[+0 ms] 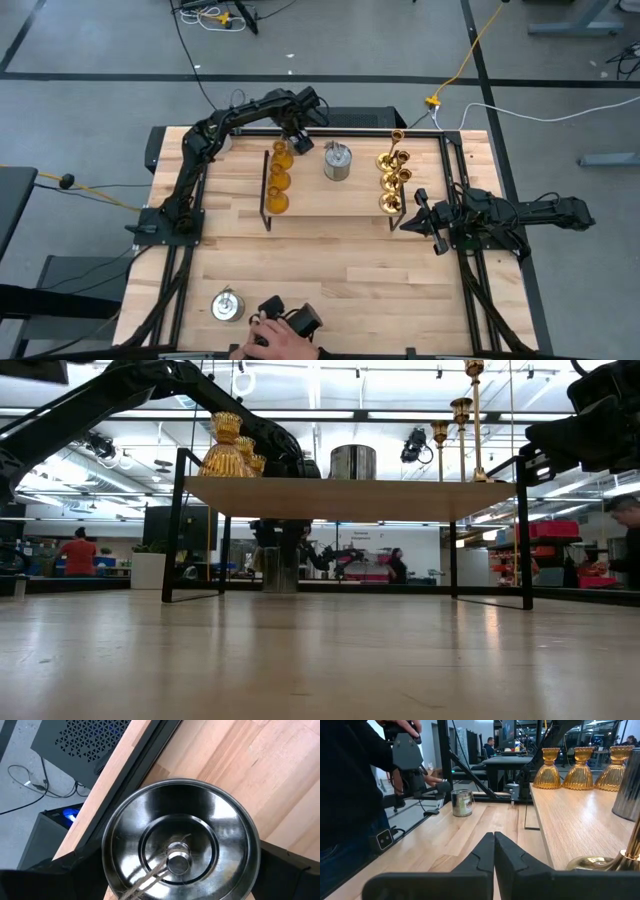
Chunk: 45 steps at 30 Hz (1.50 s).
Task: Pick & Place candle stick holders
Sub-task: Put the top scented candle on the shelf
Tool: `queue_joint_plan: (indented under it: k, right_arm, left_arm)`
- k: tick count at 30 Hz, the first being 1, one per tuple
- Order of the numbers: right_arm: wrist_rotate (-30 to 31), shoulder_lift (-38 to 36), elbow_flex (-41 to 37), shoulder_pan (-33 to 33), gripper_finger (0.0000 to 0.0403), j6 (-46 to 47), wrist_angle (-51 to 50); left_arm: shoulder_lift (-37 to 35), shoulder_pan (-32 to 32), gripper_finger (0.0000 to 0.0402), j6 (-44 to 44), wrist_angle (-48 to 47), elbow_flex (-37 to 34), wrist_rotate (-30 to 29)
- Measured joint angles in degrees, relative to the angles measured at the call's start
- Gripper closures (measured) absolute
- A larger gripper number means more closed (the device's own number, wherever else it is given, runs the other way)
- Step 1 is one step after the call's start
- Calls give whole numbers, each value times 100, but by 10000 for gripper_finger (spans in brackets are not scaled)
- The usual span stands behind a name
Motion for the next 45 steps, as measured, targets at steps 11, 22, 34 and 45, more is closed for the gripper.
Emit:
queue_joint_plan:
  k: [11,22,34,45]
  right_arm:
    - [2,-1,0,2,389,0,0]
    - [1,-1,0,2,389,0,-2]
    - [2,0,0,2,389,0,0]
    - [1,0,0,1,389,0,-1]
  left_arm:
    - [-408,70,28,1,-78,0,-304]
    - [-758,36,29,-9,-65,6,-248]
    - [-873,31,29,-131,-418,1206,-152]
    - [-875,-59,29,-129,-969,2053,-157]
